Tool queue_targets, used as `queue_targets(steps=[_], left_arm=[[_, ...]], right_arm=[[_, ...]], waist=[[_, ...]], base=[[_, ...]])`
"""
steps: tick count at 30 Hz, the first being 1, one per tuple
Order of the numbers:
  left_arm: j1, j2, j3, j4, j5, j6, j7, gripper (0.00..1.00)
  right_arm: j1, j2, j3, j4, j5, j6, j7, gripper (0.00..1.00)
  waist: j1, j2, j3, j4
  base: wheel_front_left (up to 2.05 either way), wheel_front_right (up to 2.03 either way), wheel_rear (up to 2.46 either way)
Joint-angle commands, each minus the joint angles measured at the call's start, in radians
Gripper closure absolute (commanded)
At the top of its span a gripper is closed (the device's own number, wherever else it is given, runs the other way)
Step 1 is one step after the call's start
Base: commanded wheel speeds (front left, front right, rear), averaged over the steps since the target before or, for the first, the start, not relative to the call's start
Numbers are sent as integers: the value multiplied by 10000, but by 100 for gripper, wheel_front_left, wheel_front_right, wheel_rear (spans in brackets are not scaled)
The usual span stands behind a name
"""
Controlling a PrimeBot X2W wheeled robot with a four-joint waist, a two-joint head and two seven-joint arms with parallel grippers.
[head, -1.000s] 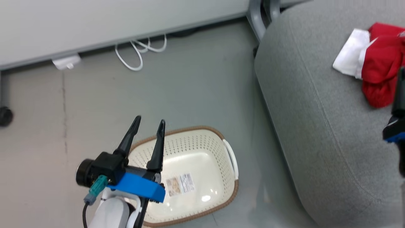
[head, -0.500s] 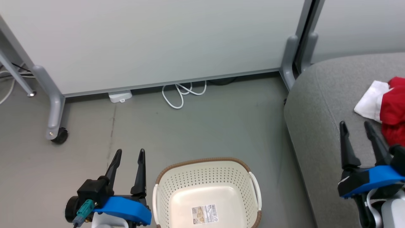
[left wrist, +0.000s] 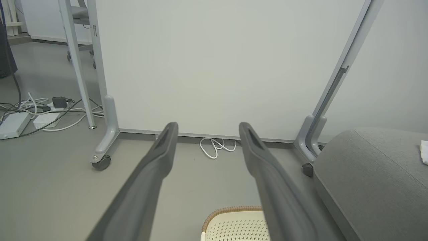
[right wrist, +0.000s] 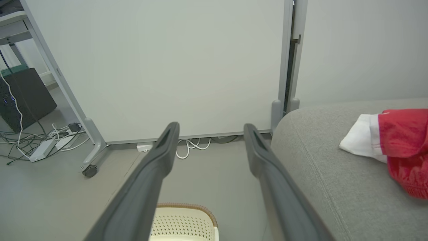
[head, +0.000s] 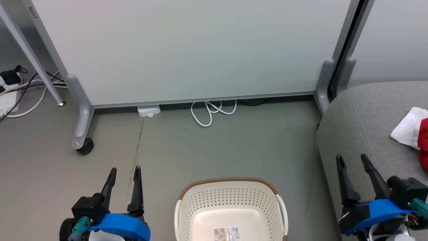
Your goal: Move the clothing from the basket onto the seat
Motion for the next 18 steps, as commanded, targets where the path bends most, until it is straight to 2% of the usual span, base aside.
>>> queue_targets(steps=[1, 18], left_arm=[[59, 63, 56, 44, -9, -19, -44, 0], [-97, 83, 40, 123, -54, -20, -44, 0]], right_arm=[[171, 40, 12, 23, 5, 1, -63, 0], [26, 107, 157, 174, -16, 1, -137, 0]], waist=[[2, -1, -12, 13], [2, -1, 125, -37]], base=[[0, 0, 0], [0, 0, 0]])
